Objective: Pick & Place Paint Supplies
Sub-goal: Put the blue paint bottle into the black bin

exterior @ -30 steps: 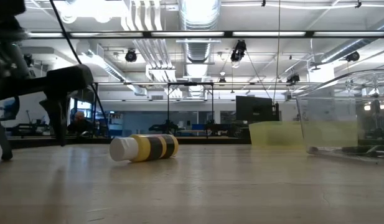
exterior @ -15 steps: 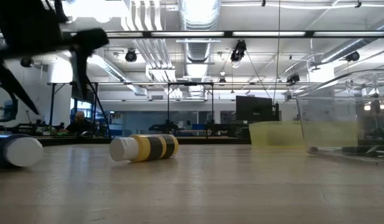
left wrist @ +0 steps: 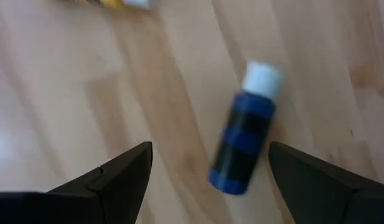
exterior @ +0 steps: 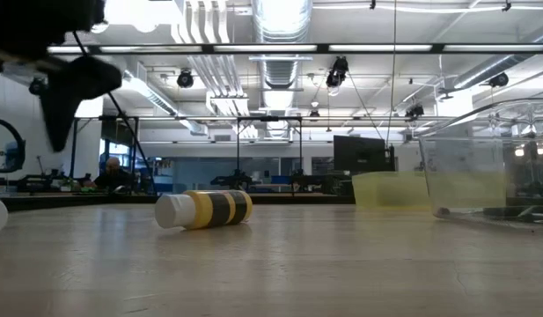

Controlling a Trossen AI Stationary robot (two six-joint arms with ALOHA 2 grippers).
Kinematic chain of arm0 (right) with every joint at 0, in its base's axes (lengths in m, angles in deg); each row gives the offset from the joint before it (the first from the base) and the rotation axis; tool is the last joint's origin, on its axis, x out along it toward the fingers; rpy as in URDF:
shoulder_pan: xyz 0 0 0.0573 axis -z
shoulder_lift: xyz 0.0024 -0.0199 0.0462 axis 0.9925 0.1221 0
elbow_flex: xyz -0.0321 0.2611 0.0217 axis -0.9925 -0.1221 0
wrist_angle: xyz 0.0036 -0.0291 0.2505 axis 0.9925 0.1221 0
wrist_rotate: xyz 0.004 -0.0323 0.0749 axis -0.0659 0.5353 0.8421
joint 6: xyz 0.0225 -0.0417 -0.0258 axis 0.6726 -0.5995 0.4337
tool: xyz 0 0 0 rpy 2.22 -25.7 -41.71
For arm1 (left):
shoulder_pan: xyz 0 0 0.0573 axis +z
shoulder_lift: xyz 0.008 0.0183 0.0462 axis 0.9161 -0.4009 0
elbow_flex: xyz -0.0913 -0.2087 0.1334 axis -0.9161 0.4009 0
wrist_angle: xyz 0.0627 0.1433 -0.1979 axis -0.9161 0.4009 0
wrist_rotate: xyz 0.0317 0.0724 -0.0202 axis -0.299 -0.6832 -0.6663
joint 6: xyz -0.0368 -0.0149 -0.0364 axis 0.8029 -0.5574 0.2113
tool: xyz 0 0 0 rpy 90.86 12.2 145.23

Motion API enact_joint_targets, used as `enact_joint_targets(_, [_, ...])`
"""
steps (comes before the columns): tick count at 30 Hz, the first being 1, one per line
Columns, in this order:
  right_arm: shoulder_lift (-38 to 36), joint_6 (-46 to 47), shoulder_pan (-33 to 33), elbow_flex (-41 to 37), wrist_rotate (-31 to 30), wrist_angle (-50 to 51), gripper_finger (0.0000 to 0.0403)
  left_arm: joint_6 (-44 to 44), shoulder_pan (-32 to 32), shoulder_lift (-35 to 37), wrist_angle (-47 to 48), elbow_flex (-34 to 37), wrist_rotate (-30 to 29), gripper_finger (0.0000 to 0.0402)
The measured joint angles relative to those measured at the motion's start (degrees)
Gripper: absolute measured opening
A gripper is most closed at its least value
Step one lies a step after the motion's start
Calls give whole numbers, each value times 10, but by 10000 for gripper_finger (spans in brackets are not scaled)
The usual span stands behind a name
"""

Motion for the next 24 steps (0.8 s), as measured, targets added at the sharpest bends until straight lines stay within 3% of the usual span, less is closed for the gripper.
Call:
enact_joint_targets(7, [0, 3, -4, 0, 0, -3, 215, 3, -8, -20, -60, 52, 63, 329])
enact_joint_targets(11, [0, 4, -4, 0, 0, -3, 215, 3, -16, -20, -108, 79, 69, 329])
enact_joint_targets(18, [0, 4, -4, 0, 0, -6, 215, 4, -19, -19, -164, 134, 2, 315])
enact_joint_targets(24, [0, 4, -4, 0, -1, -7, 215, -2, -19, -20, -170, 157, -42, 247])
